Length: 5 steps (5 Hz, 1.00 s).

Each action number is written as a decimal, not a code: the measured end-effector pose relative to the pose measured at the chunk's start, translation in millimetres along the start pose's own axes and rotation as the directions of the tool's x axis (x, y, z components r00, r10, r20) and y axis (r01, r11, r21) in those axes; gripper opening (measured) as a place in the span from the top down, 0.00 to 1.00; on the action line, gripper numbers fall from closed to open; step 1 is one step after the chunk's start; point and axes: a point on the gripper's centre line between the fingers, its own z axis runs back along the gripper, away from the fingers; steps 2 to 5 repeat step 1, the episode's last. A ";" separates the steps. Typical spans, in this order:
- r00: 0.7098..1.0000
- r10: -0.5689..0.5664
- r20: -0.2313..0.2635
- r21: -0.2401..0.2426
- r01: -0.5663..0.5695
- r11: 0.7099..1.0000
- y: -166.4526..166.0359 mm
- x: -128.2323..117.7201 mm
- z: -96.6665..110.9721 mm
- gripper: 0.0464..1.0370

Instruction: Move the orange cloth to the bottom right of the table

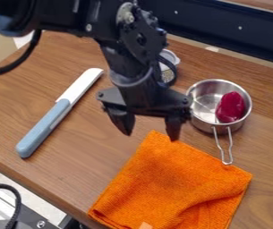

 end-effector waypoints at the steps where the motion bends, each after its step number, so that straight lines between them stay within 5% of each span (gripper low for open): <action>1: 0.998 0.007 0.069 0.047 -0.010 0.999 25.9 24.6 -1.0 0.04; 5: 0.998 0.007 0.069 0.047 -0.010 0.999 25.9 24.6 -1.0 0.04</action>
